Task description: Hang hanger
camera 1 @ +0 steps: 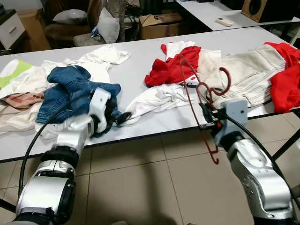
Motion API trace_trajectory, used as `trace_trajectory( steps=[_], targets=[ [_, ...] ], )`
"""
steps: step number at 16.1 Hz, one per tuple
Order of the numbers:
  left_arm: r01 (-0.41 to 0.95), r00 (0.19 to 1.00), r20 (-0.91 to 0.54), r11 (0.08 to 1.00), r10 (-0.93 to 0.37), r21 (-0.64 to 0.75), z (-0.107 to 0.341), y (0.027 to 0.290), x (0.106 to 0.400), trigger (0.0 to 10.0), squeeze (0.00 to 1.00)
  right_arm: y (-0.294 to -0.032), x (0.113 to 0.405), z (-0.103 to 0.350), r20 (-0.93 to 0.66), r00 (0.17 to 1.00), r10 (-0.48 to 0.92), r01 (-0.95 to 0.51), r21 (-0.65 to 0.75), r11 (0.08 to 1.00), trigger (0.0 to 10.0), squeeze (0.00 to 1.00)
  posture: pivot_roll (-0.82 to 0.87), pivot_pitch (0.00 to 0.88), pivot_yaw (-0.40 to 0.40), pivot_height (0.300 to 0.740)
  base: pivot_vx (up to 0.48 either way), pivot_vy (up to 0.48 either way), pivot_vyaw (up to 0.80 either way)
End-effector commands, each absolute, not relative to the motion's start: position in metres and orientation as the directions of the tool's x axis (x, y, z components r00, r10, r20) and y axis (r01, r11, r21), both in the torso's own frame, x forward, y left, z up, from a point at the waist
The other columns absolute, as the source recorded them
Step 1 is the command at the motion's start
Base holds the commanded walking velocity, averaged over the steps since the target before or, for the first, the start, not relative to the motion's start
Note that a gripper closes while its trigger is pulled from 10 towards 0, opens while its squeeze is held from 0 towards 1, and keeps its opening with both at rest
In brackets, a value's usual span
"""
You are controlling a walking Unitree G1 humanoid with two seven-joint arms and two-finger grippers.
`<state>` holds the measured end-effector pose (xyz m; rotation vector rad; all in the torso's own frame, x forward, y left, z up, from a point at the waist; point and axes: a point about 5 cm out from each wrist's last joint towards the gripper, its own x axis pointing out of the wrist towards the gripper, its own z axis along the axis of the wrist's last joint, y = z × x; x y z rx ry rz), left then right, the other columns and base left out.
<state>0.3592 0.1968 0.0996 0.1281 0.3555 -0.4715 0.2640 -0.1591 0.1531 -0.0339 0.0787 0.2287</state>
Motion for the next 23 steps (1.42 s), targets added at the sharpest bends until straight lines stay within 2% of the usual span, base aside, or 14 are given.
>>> trace_trajectory(
  steps=[1, 4, 5, 7, 10, 12, 13, 14, 15, 16, 19, 20, 21, 23],
  targets=[
    [0.378, 0.874, -0.373, 0.918, -0.311, 0.12, 0.105, 0.211, 0.363, 10.0, 0.79, -0.161, 0.262, 0.157, -0.073, 0.973, 0.22, -0.222, -0.024, 0.975, 10.0, 0.0, -0.12, 0.0, 0.081, 0.74, 0.0, 0.0, 0.0],
    [0.243, 0.906, -0.412, 0.913, -0.094, 0.328, 0.101, 0.235, 0.362, 10.0, 0.73, -0.163, 0.26, 0.158, -0.083, 0.972, 0.22, -0.224, -0.035, 0.974, 10.0, 0.0, -0.13, 0.0, 0.074, 0.74, 0.0, 0.0, 0.0],
    [0.199, 0.917, -0.397, 0.914, -0.046, 0.353, 0.103, 0.241, 0.363, 10.0, 0.71, -0.163, 0.26, 0.158, -0.083, 0.972, 0.221, -0.225, -0.037, 0.974, 10.0, 0.0, -0.14, 0.001, 0.073, 0.74, 0.0, 0.0, 0.0],
    [0.027, 0.947, -0.302, 0.913, 0.106, 0.406, 0.119, 0.262, 0.366, 10.0, 0.7, -0.163, 0.259, 0.159, -0.087, 0.971, 0.223, -0.227, -0.039, 0.973, 10.0, 0.0, -0.14, 0.003, 0.069, 0.74, 0.0, 0.0, 0.0],
    [-0.076, 0.954, -0.235, 0.911, 0.184, 0.405, 0.134, 0.276, 0.368, 10.0, 0.61, -0.161, 0.259, 0.158, -0.097, 0.969, 0.228, -0.232, -0.041, 0.972, 10.0, 0.0, -0.13, 0.0, 0.066, 0.74, 0.0, 0.0, 0.0],
    [-0.025, 0.973, -0.219, 0.975, 0.074, 0.22, 0.136, 0.267, 0.372, 10.0, 0.53, -0.159, 0.261, 0.158, -0.094, 0.968, 0.231, -0.235, -0.039, 0.971, 10.0, 0.0, -0.13, 0.0, 0.071, 0.74, 0.0, 0.0, 0.0],
    [0.07, 0.981, -0.185, 0.993, -0.051, 0.096, 0.138, 0.254, 0.374, 10.0, 0.4, -0.159, 0.261, 0.158, -0.092, 0.969, 0.231, -0.234, -0.031, 0.972, 10.0, 0.0, -0.13, 0.0, 0.072, 0.74, 0.0, 0.0, 0.0],
    [0.155, 0.978, -0.142, 0.988, -0.154, -0.002, 0.14, 0.244, 0.375, 10.0, 0.38, -0.159, 0.26, 0.159, -0.09, 0.969, 0.231, -0.234, -0.027, 0.972, 10.0, 0.0, -0.14, 0.0, 0.075, 0.74, 0.0, 0.0, 0.0],
    [0.277, 0.957, -0.056, 0.954, -0.285, -0.118, 0.144, 0.234, 0.374, 10.0, 0.45, -0.158, 0.259, 0.16, -0.084, 0.969, 0.232, -0.235, -0.024, 0.972, 10.0, 0.0, -0.14, 0.0, 0.081, 0.74, 0.0, 0.0, 0.0],
    [0.356, 0.934, 0.017, 0.923, -0.357, -0.144, 0.148, 0.229, 0.371, 10.0, 1.0, -0.159, 0.258, 0.162, -0.075, 0.971, 0.228, -0.231, -0.023, 0.973, 10.0, 0.0, -0.14, 0.0, 0.083, 0.74, 0.0, 0.0, 0.0],
    [0.515, 0.856, 0.131, 0.844, -0.5, -0.147, 0.155, 0.218, 0.359, 10.0, 1.0, -0.165, 0.257, 0.166, -0.052, 0.978, 0.203, -0.203, -0.005, 0.979, 10.0, 0.0, -0.13, 0.0, 0.092, 0.74, 0.0, 0.0, 0.0],
    [0.593, 0.803, 0.151, 0.797, -0.576, -0.112, 0.155, 0.202, 0.348, 10.0, 1.0, -0.171, 0.256, 0.169, -0.042, 0.984, 0.173, -0.173, 0.003, 0.985, 10.0, 0.0, -0.13, 0.0, 0.097, 0.74, 0.0, 0.0, 0.0],
    [0.622, 0.78, 0.134, 0.781, -0.612, -0.059, 0.151, 0.187, 0.34, 10.0, 1.0, -0.176, 0.257, 0.168, -0.046, 0.989, 0.141, -0.141, -0.002, 0.99, 10.0, 0.0, -0.13, 0.0, 0.105, 0.74, 0.0, 0.0, 0.0],
    [0.595, 0.801, 0.054, 0.803, -0.596, 0.041, 0.138, 0.176, 0.336, 10.0, 1.0, -0.181, 0.257, 0.165, -0.067, 0.992, 0.109, -0.11, -0.023, 0.994, 10.0, 0.0, -0.13, 0.0, 0.109, 0.74, 0.0, 0.0, 0.0]
  ],
)
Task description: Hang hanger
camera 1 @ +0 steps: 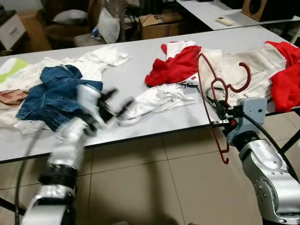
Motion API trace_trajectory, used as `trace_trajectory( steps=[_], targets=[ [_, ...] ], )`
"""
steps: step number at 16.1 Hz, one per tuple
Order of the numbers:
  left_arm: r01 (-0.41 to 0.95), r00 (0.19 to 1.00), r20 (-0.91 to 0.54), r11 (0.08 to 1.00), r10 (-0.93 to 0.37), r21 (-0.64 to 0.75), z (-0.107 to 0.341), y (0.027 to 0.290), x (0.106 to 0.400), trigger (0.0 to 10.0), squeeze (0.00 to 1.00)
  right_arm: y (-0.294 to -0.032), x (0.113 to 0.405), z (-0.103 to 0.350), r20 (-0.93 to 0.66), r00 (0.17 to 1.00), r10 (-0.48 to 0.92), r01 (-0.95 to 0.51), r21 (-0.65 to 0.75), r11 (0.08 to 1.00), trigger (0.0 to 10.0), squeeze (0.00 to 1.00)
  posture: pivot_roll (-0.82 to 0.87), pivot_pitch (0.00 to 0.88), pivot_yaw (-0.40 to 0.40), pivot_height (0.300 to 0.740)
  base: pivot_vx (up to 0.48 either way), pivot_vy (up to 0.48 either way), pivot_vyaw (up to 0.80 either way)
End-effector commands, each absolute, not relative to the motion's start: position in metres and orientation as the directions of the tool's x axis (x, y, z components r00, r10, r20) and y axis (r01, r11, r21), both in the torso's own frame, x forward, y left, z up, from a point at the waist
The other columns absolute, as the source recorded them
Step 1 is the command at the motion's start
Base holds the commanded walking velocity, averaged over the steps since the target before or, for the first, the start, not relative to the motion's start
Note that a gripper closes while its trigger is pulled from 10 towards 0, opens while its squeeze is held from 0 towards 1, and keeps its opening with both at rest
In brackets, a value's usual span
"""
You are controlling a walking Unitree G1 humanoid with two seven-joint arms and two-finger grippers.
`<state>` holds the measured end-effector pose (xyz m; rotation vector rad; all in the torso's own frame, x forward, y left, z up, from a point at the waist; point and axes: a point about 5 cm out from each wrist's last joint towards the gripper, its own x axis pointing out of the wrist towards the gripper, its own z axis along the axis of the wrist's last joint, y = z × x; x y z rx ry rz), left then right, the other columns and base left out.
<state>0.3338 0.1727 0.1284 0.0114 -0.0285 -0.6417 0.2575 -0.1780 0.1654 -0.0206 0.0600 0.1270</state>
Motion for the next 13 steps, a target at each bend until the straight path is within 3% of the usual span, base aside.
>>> trace_trajectory(
  steps=[1, 2, 3, 6, 7, 8, 9, 12, 13],
  targets=[
    [0.575, 0.817, -0.034, 0.806, -0.576, 0.142, 0.126, 0.167, 0.333, 10.0, 0.99, -0.183, 0.255, 0.162, -0.091, 0.991, 0.097, -0.102, -0.044, 0.994, 10.0, 0.0, -0.13, 0.0, 0.109, 0.74, 0.0, 0.0, 0.0],
    [0.562, 0.826, -0.082, 0.806, -0.557, 0.187, 0.12, 0.161, 0.331, 10.0, 0.11, -0.182, 0.251, 0.157, -0.12, 0.987, 0.11, -0.118, -0.057, 0.991, 10.0, 0.0, -0.13, 0.0, 0.108, 0.74, 0.0, 0.0, 0.0],
    [0.576, 0.816, -0.12, 0.783, -0.565, 0.236, 0.118, 0.158, 0.328, 10.0, 0.0, -0.183, 0.247, 0.152, -0.148, 0.983, 0.112, -0.125, -0.082, 0.989, 10.0, 0.0, -0.13, 0.0, 0.108, 0.74, 0.0, 0.0, 0.0],
    [0.673, 0.737, -0.216, 0.665, -0.64, 0.323, 0.107, 0.15, 0.314, 10.0, 0.0, -0.192, 0.238, 0.143, -0.193, 0.979, 0.071, -0.096, -0.123, 0.988, 10.0, 0.0, -0.14, 0.0, 0.116, 0.74, 0.0, 0.0, 0.0],
    [0.696, 0.717, -0.292, 0.626, -0.633, 0.351, 0.094, 0.15, 0.31, 5.7, 0.0, -0.196, 0.233, 0.143, -0.21, 0.976, 0.061, -0.09, -0.13, 0.987, 10.0, 0.0, -0.15, 0.0, 0.125, 0.74, 0.0, 0.0, 0.0],
    [0.699, 0.714, -0.306, 0.624, -0.629, 0.349, 0.091, 0.151, 0.309, 5.7, 0.0, -0.196, 0.231, 0.143, -0.212, 0.975, 0.061, -0.09, -0.131, 0.987, 10.0, 0.0, -0.15, 0.0, 0.125, 0.74, 0.0, 0.0, 0.0],
    [0.692, 0.722, -0.344, 0.628, -0.601, 0.356, 0.085, 0.152, 0.309, 3.0, 0.0, -0.198, 0.226, 0.143, -0.229, 0.971, 0.069, -0.102, -0.135, 0.986, 10.0, 0.0, -0.16, 0.0, 0.126, 0.74, 0.0, 0.0, 0.0],
    [0.62, 0.78, -0.394, 0.685, -0.485, 0.384, 0.074, 0.162, 0.315, 0.0, 0.0, -0.195, 0.222, 0.141, -0.245, 0.966, 0.083, -0.12, -0.14, 0.983, 10.0, 0.0, -0.18, 0.0, 0.126, 0.74, 0.0, 0.0, 0.0],
    [0.596, 0.796, -0.4, 0.705, -0.454, 0.384, 0.072, 0.165, 0.318, 0.0, 0.0, -0.194, 0.223, 0.142, -0.244, 0.966, 0.088, -0.125, -0.14, 0.982, 10.0, 0.0, -0.18, 0.0, 0.124, 0.74, 0.0, 0.0, 0.0]
  ],
)
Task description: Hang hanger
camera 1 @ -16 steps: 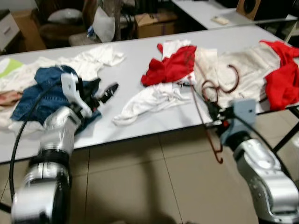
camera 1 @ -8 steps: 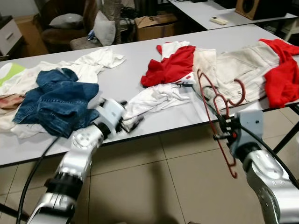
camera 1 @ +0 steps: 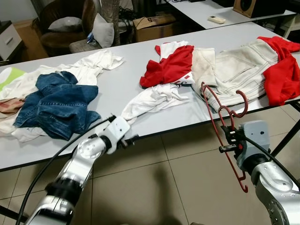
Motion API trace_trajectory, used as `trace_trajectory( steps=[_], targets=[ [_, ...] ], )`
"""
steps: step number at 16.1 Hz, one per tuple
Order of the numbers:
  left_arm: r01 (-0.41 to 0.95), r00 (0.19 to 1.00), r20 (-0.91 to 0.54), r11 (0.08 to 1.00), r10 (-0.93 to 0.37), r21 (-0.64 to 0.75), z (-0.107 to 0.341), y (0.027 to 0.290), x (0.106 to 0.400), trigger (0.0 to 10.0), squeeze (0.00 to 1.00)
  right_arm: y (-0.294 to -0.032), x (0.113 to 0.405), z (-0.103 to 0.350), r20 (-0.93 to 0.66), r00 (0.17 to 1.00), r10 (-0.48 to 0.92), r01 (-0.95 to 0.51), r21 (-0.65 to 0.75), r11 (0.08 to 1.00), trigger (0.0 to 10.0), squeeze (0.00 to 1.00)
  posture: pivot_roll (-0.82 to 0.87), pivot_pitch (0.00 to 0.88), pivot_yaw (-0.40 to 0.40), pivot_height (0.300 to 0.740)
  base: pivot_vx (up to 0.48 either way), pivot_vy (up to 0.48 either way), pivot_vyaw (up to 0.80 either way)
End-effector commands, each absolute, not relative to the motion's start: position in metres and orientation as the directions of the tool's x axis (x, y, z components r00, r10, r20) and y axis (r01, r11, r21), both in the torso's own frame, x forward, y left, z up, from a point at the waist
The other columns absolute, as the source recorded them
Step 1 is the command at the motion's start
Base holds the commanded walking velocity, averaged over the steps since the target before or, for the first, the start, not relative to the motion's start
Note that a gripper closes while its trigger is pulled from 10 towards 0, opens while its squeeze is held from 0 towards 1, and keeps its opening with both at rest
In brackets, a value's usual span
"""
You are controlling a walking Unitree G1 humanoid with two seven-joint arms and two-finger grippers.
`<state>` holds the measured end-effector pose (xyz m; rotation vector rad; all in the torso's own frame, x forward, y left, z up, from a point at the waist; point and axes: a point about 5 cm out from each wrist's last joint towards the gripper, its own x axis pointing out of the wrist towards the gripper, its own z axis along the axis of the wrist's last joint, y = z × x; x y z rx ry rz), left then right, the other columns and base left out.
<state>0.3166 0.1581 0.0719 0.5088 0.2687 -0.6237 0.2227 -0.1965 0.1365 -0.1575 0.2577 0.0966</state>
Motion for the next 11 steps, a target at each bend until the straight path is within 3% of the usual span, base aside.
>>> trace_trajectory(
  steps=[1, 4, 11],
  targets=[
    [0.583, 0.802, -0.406, 0.725, -0.438, 0.368, 0.07, 0.166, 0.319, 0.0, 0.0, -0.192, 0.224, 0.143, -0.244, 0.965, 0.093, -0.13, -0.138, 0.982, 10.0, 0.0, -0.18, 0.0, 0.12, 0.74, 0.0, 0.0, 0.0],
    [0.577, 0.787, -0.439, 0.767, -0.432, 0.279, 0.058, 0.165, 0.318, 0.0, 0.0, -0.187, 0.225, 0.145, -0.246, 0.959, 0.14, -0.179, -0.144, 0.973, 10.0, 0.0, -0.18, 0.0, 0.105, 0.74, 0.0, 0.0, 0.0],
    [0.651, 0.707, -0.543, 0.717, -0.453, 0.249, 0.039, 0.161, 0.312, 0.0, 0.0, -0.185, 0.227, 0.147, -0.247, 0.956, 0.158, -0.201, -0.158, 0.967, 10.0, 0.0, -0.2, 0.0, 0.104, 0.74, 0.0, 0.0, 0.0]
  ],
)
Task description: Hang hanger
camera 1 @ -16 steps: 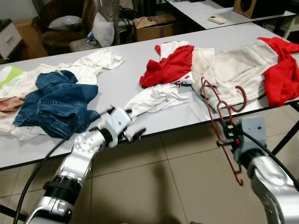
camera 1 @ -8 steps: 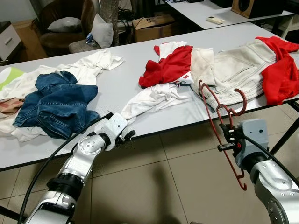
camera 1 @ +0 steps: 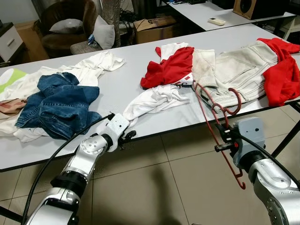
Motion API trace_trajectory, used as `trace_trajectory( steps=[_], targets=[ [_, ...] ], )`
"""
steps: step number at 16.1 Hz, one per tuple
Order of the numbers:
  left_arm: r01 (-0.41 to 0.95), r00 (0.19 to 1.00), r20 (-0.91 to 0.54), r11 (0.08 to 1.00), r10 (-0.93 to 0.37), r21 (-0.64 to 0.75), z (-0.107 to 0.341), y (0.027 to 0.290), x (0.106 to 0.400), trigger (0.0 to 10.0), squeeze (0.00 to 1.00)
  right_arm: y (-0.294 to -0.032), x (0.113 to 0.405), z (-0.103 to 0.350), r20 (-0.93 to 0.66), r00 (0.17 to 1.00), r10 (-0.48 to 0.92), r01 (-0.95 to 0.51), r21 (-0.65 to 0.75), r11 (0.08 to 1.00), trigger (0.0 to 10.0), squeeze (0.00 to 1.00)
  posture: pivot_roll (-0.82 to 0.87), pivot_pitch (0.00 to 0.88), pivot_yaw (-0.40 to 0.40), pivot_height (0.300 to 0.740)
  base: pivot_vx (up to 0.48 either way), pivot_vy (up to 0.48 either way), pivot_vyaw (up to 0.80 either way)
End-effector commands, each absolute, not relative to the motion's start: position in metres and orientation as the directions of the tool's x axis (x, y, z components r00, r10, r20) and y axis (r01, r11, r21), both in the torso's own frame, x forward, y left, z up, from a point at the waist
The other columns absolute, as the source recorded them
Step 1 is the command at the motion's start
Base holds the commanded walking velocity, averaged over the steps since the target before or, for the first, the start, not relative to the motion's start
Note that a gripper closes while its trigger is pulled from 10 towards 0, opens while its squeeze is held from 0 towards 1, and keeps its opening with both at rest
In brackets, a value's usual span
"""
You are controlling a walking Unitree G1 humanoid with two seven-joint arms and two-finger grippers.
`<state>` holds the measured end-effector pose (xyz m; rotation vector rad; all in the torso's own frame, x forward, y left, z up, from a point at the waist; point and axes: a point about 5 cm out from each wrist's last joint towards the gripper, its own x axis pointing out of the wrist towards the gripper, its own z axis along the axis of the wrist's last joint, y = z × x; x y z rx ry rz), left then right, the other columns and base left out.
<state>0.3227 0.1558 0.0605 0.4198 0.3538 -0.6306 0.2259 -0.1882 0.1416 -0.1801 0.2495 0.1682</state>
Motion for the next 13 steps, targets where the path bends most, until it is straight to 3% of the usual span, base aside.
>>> trace_trajectory(
  steps=[1, 7, 13],
  targets=[
    [0.651, 0.706, -0.546, 0.718, -0.451, 0.248, 0.039, 0.161, 0.312, 0.0, 0.0, -0.185, 0.228, 0.147, -0.246, 0.956, 0.16, -0.203, -0.159, 0.966, 10.0, 0.0, -0.2, 0.0, 0.104, 0.74, 0.0, 0.0, 0.0],
    [0.678, 0.683, -0.508, 0.715, -0.525, 0.173, 0.046, 0.149, 0.316, 0.0, 0.0, -0.184, 0.23, 0.148, -0.241, 0.957, 0.164, -0.207, -0.165, 0.964, 10.0, 0.0, -0.19, 0.0, 0.107, 0.74, 0.0, 0.0, 0.0],
    [0.634, 0.718, -0.29, 0.767, -0.632, -0.102, 0.076, 0.133, 0.33, 0.0, 0.0, -0.184, 0.226, 0.145, -0.256, 0.951, 0.175, -0.223, -0.172, 0.96, 10.0, 0.0, -0.19, 0.0, 0.113, 0.74, 0.0, 0.0, 0.0]
  ],
)
